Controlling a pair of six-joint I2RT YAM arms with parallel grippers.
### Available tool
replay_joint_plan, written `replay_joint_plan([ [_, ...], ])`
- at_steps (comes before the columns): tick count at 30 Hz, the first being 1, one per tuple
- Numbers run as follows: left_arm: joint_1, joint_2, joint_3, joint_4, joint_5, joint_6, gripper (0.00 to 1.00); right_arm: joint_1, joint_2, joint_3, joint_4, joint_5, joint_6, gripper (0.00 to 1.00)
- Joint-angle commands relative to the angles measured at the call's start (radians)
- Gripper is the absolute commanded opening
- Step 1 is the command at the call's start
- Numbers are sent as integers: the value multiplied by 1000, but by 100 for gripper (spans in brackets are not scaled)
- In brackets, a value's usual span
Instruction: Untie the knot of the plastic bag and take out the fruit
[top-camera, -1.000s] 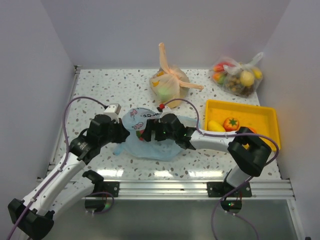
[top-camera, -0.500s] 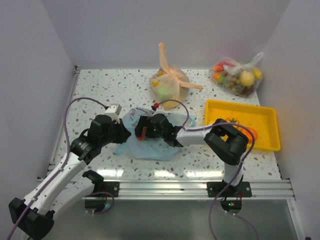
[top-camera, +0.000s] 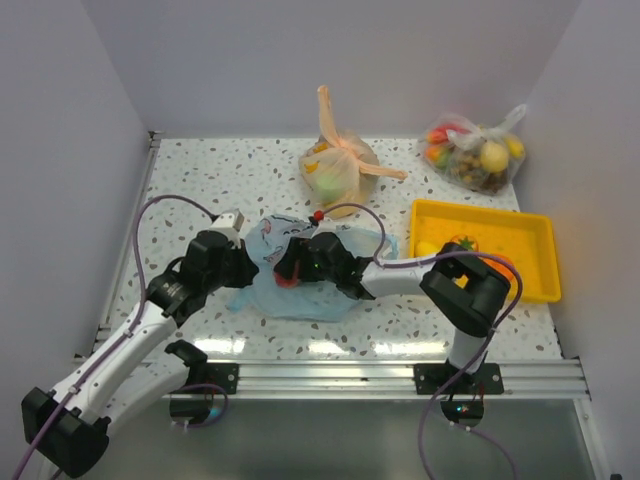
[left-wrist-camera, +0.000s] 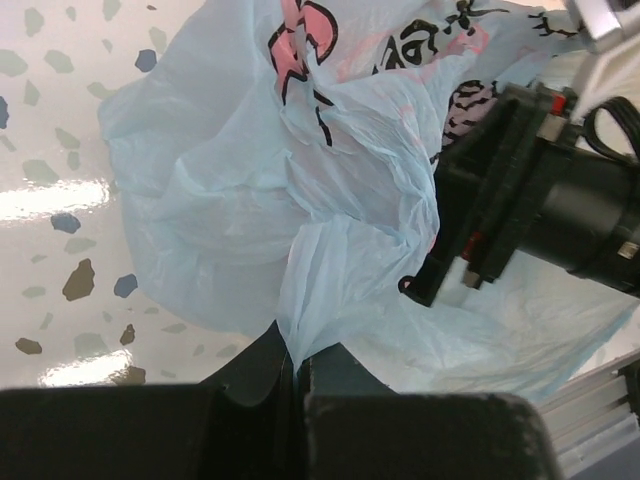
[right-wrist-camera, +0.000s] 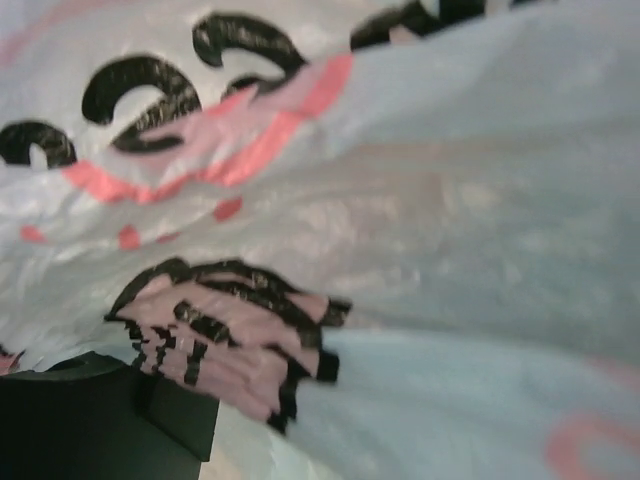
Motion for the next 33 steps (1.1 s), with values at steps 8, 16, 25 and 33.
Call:
replay_joint_plan([
  [8, 3, 65, 62, 76, -156, 170, 0, 0, -246, -105, -155, 42, -98, 12],
  [16, 5, 59, 9, 150, -201, 233, 0, 0, -449, -47, -327, -10, -251, 2],
  [25, 20, 78, -11, 179, -198, 238, 0, -2, -563, 146, -635, -73, -417, 0],
  [33, 55, 70, -13, 185, -179, 250, 0, -126, -635, 235, -847, 191, -497, 0],
])
